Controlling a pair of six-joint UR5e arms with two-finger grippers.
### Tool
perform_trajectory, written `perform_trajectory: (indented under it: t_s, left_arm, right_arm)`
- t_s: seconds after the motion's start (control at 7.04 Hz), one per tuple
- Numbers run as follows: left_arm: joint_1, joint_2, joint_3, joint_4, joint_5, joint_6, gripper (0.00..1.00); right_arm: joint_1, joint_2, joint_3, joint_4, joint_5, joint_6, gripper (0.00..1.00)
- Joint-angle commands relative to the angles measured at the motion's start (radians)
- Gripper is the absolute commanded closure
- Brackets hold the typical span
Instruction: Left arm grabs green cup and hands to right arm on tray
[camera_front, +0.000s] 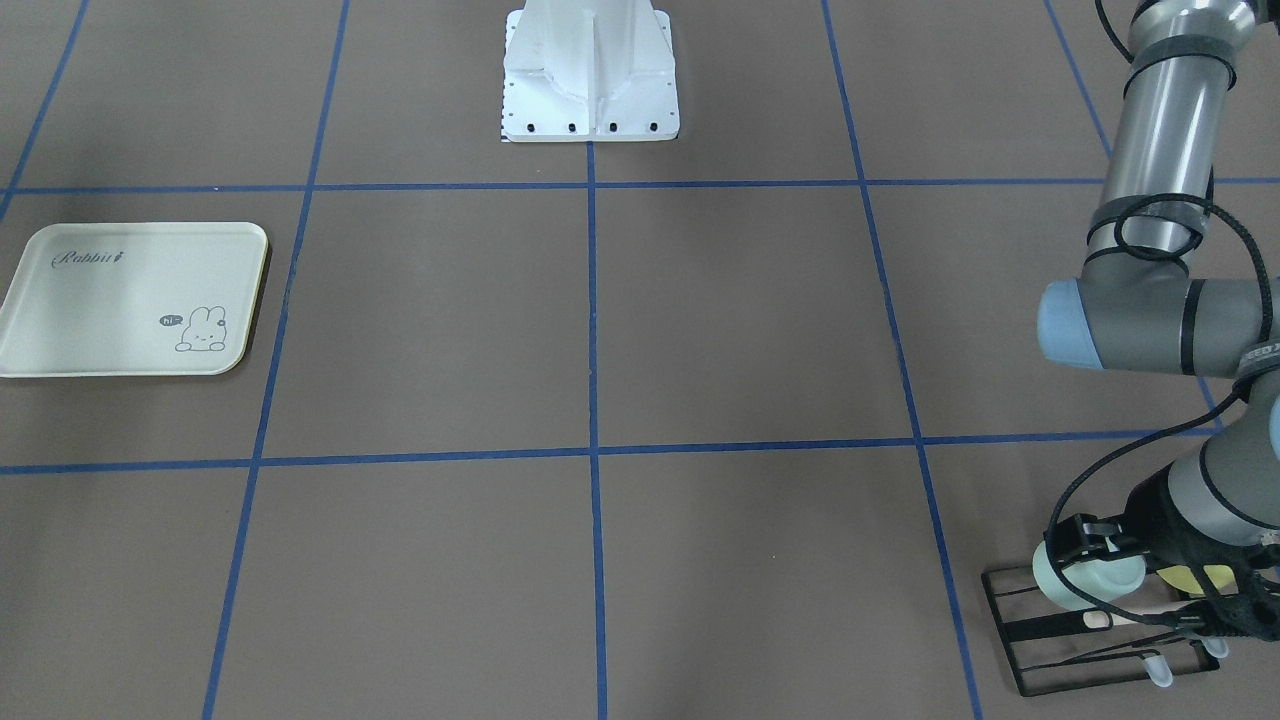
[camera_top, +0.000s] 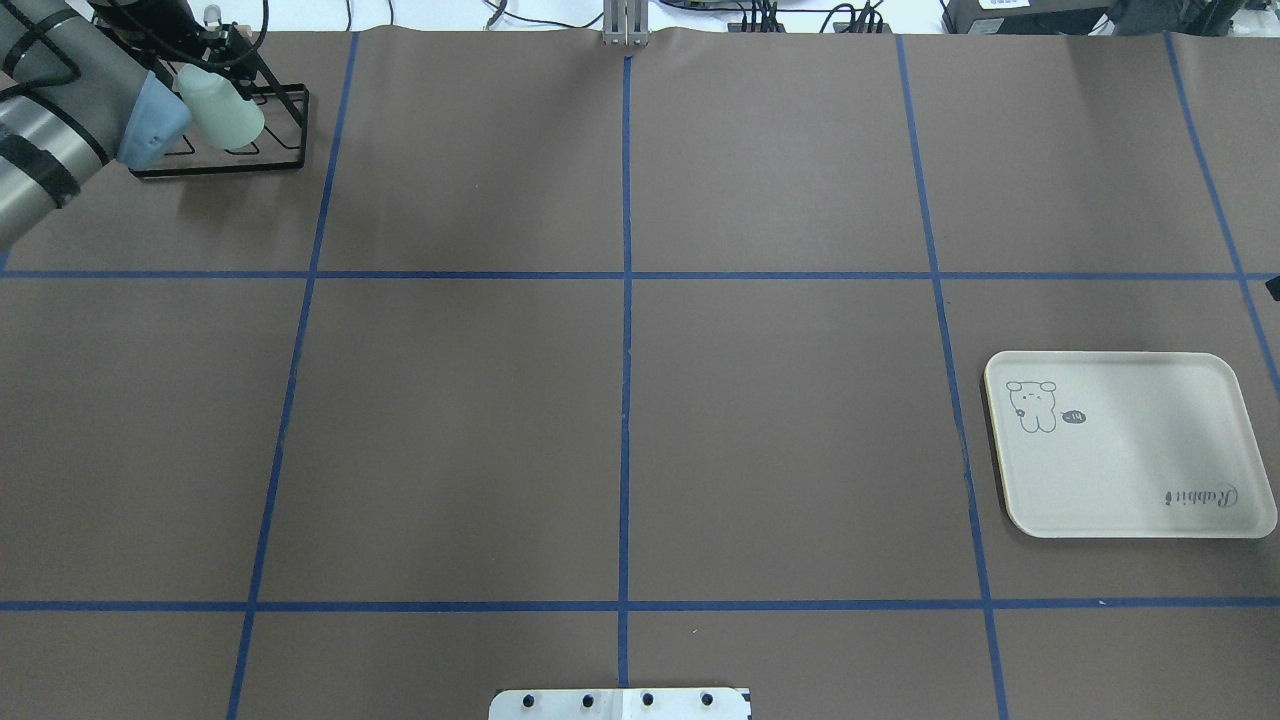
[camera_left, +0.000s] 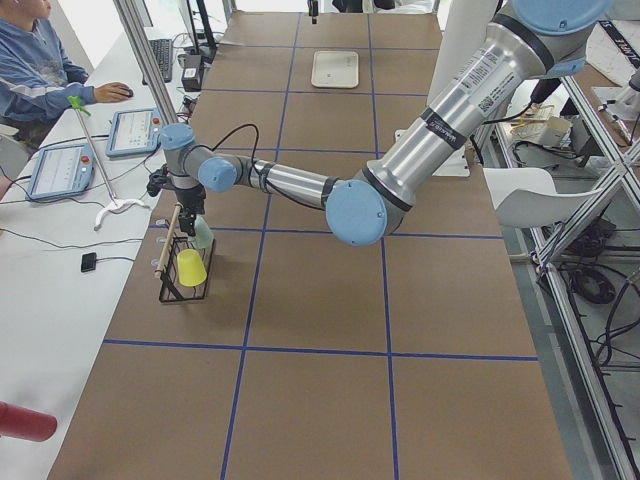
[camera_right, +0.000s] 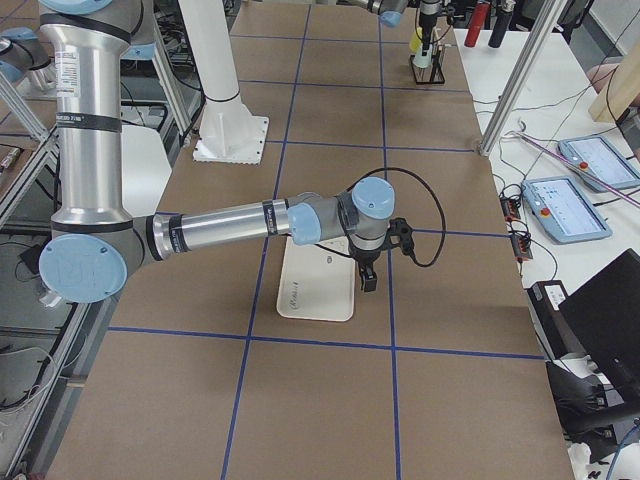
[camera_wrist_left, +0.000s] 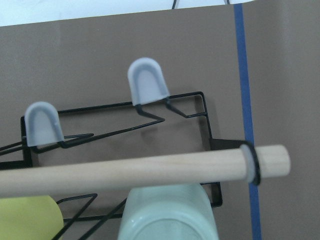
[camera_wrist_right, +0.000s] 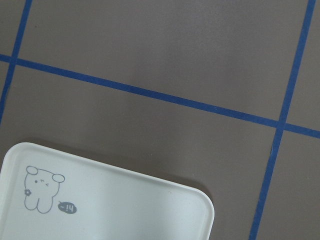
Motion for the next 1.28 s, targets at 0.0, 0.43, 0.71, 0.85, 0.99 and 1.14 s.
perform_trajectory:
  t_s: [0.0,0.43,0.71,0.85,0.99,1.14]
  left_arm:
    - [-0.001,-0.002,0.000,-0.001,0.008,-0.002,0.48]
    - [-0.033,-0.022,-0.024,0.017,-0.010,-0.005,1.00]
    - [-0.131,-0.013,-0.108,0.086,-0.155,0.001,1.00]
    - [-0.135,0.006,-0.163,0.117,-0.169,0.001,1.00]
    - [-0.135,0.051,-0.254,0.152,-0.170,0.001,1.00]
    - [-0.132,0.109,-0.402,0.236,-0.171,-0.002,1.00]
  right_arm:
    - [-0.002,0.001,-0.001,0.000,0.000,0.001,0.00]
    - [-0.003,0.002,-0.001,0.000,0.000,0.001,0.00]
    - [-0.005,0.004,-0.001,0.000,0.000,0.003,0.00]
    - [-0.006,0.005,-0.001,0.000,0.000,0.003,0.00]
    - [-0.006,0.005,-0.002,0.000,0.000,0.003,0.00]
    - [-0.008,0.008,-0.001,0.000,0.000,0.003,0.00]
